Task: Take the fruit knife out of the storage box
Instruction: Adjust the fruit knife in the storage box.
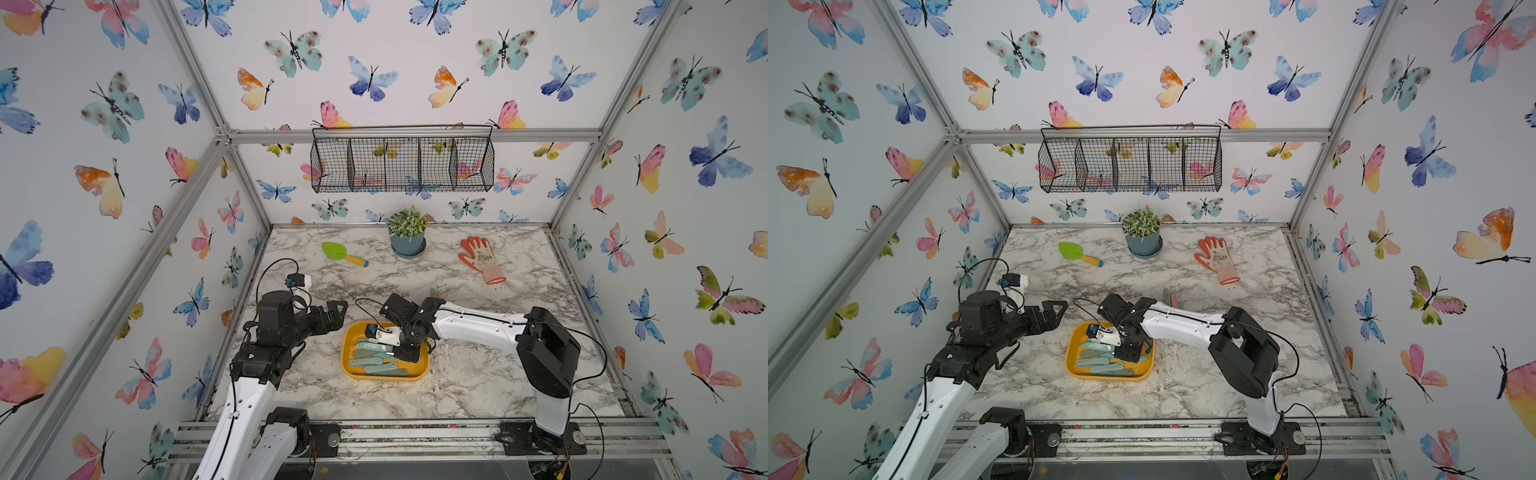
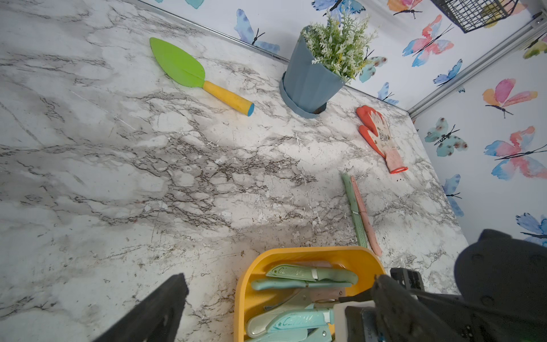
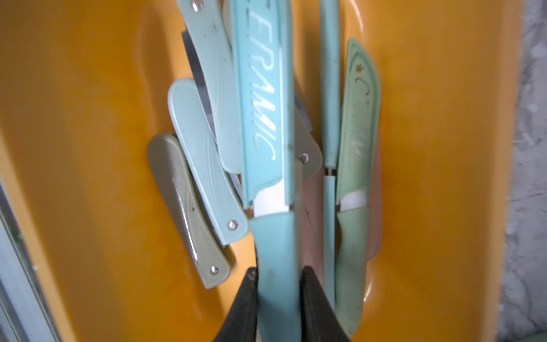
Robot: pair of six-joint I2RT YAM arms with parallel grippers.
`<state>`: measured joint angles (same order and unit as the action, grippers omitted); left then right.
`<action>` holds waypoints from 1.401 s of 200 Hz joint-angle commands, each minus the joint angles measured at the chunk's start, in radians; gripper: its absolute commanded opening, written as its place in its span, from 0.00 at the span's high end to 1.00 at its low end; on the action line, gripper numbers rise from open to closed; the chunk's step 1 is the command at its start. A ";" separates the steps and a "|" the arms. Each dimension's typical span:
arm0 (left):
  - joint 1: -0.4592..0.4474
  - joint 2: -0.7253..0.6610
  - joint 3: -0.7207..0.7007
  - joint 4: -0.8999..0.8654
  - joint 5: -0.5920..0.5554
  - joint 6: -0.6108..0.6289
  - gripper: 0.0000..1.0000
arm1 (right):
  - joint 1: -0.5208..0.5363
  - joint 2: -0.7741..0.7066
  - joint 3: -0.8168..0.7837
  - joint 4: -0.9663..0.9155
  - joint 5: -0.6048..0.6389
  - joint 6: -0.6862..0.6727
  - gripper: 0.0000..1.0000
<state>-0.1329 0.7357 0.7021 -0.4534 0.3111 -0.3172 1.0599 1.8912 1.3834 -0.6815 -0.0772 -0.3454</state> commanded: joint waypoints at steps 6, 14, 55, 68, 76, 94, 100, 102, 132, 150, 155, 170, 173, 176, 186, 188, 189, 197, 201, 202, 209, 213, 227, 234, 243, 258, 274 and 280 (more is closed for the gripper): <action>-0.001 -0.003 0.000 0.016 -0.002 0.010 0.02 | -0.006 -0.027 -0.008 0.019 0.006 0.026 0.93; -0.002 -0.002 0.001 0.016 -0.004 0.010 0.01 | -0.007 -0.026 -0.013 0.026 0.012 0.031 0.93; -0.001 -0.001 0.002 0.015 -0.007 0.010 0.02 | -0.037 0.041 -0.016 0.074 0.065 0.048 0.94; -0.003 -0.003 0.002 0.014 -0.008 0.010 0.02 | -0.042 0.069 -0.002 0.072 0.067 0.045 0.93; -0.002 -0.004 0.001 0.012 -0.012 0.009 0.02 | -0.044 0.082 0.004 0.076 0.067 0.045 0.93; -0.001 -0.009 0.000 0.013 -0.015 0.009 0.02 | -0.047 0.104 0.012 0.081 0.057 0.042 0.90; -0.001 -0.010 0.000 0.013 -0.016 0.009 0.02 | -0.049 0.107 0.014 0.082 0.057 0.042 0.90; -0.001 -0.010 0.000 0.013 -0.018 0.009 0.02 | -0.049 0.110 0.015 0.081 0.058 0.042 0.89; -0.001 -0.009 0.000 0.015 -0.018 0.008 0.02 | -0.052 0.116 0.015 0.081 0.065 0.043 0.79; -0.001 -0.009 0.001 0.015 -0.018 0.008 0.02 | -0.052 0.105 0.008 0.088 0.067 0.045 0.73; -0.001 -0.009 0.001 0.015 -0.018 0.008 0.02 | -0.053 0.102 0.006 0.089 0.068 0.047 0.71; -0.002 -0.009 0.002 0.015 -0.018 0.007 0.02 | -0.054 0.098 0.008 0.084 0.070 0.046 0.69; -0.001 -0.010 0.003 0.015 -0.018 0.008 0.01 | -0.054 0.098 0.009 0.082 0.071 0.046 0.68; -0.001 -0.009 0.003 0.015 -0.018 0.007 0.01 | -0.054 0.097 0.010 0.080 0.071 0.046 0.67; -0.001 -0.009 0.002 0.015 -0.018 0.007 0.02 | -0.054 0.093 0.011 0.079 0.073 0.049 0.65; -0.001 -0.009 0.002 0.015 -0.018 0.007 0.02 | -0.054 0.092 0.011 0.079 0.074 0.049 0.65; -0.002 -0.009 0.002 0.015 -0.018 0.008 0.02 | -0.054 0.092 0.011 0.080 0.073 0.049 0.65; -0.001 -0.009 0.002 0.015 -0.018 0.007 0.02 | -0.055 0.089 0.008 0.083 0.073 0.049 0.65; -0.001 -0.009 0.002 0.015 -0.018 0.007 0.02 | -0.054 0.088 0.007 0.085 0.071 0.049 0.65; -0.001 -0.009 0.002 0.015 -0.018 0.007 0.02 | -0.054 0.088 0.006 0.086 0.071 0.049 0.65; -0.001 -0.010 0.002 0.015 -0.018 0.007 0.02 | -0.055 0.088 0.006 0.084 0.072 0.049 0.65; -0.001 -0.010 0.002 0.015 -0.018 0.007 0.02 | -0.055 0.088 0.008 0.083 0.074 0.049 0.66; -0.001 -0.010 0.003 0.015 -0.018 0.007 0.01 | -0.055 0.089 0.008 0.082 0.082 0.049 0.70; -0.002 -0.010 0.002 0.015 -0.018 0.007 0.02 | -0.055 0.088 0.009 0.081 0.082 0.049 0.72; -0.001 -0.009 0.002 0.015 -0.020 0.008 0.01 | -0.055 0.088 0.013 0.075 0.081 0.049 0.75; -0.001 -0.009 0.003 0.015 -0.020 0.008 0.01 | -0.055 0.081 0.016 0.064 0.080 0.049 0.72; -0.001 -0.011 0.002 0.015 -0.020 0.007 0.02 | -0.054 0.069 0.013 0.066 0.084 0.051 0.60; -0.001 -0.012 0.003 0.015 -0.020 0.007 0.01 | -0.055 0.065 0.011 0.067 0.087 0.052 0.57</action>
<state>-0.1329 0.7357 0.7021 -0.4534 0.3061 -0.3176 1.0134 1.9839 1.3869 -0.6010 -0.0132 -0.3019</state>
